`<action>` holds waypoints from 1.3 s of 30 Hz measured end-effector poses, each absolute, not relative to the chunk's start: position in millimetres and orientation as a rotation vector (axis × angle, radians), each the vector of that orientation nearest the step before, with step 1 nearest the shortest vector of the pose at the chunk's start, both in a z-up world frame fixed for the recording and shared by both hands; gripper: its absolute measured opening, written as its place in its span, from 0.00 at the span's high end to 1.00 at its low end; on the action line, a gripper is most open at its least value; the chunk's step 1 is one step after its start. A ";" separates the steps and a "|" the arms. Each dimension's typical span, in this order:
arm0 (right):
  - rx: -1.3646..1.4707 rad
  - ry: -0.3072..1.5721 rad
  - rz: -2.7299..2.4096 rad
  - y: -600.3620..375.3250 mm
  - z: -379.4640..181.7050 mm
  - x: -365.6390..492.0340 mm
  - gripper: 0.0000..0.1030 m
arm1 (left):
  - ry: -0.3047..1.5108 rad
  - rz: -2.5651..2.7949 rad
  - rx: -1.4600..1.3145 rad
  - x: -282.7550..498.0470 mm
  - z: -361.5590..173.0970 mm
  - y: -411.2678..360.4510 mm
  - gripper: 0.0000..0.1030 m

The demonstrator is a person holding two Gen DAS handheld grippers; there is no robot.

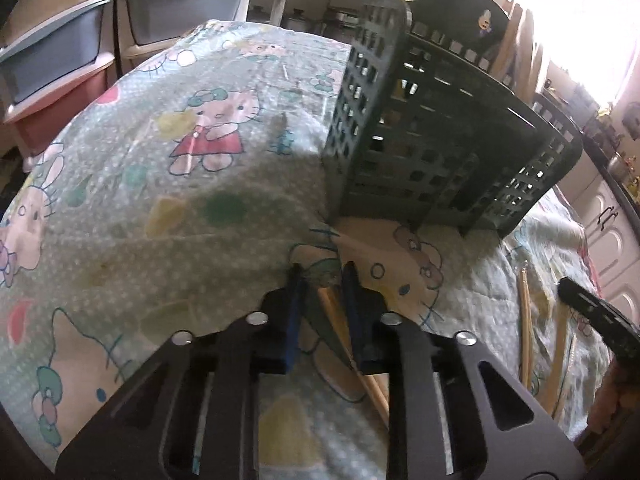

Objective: Organize utensils
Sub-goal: 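Close the left gripper on a chopstick while the right gripper closes on chopsticks, then lift the held chopsticks with both grippers and lower them into the holder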

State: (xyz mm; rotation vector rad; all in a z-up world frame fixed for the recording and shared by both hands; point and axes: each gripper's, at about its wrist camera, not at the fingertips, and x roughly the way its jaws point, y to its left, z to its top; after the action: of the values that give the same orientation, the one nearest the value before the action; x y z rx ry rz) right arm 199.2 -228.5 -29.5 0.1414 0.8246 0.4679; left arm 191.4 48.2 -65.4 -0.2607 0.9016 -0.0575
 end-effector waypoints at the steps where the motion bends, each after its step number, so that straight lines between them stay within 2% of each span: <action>1: 0.145 0.813 0.468 -230.1 -26.7 197.9 0.92 | 0.900 -0.060 -0.264 191.1 -65.7 50.1 0.88; 6: 0.160 0.749 0.467 -237.5 -9.0 189.2 0.92 | 0.847 -0.100 -0.313 182.0 -56.7 55.9 0.95; 20: 0.175 0.578 0.461 -248.4 37.3 164.7 0.94 | 0.618 -0.207 -0.324 144.6 25.1 40.1 0.96; 39: 0.178 0.418 0.465 -252.4 86.9 144.5 0.95 | 0.461 -0.314 -0.284 136.8 96.4 16.6 0.97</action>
State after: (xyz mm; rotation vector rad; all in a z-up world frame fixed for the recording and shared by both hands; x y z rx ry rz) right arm 144.5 -252.4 86.9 0.1780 0.4183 0.4648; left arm 136.8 16.6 96.4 -0.2836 0.4611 -0.3140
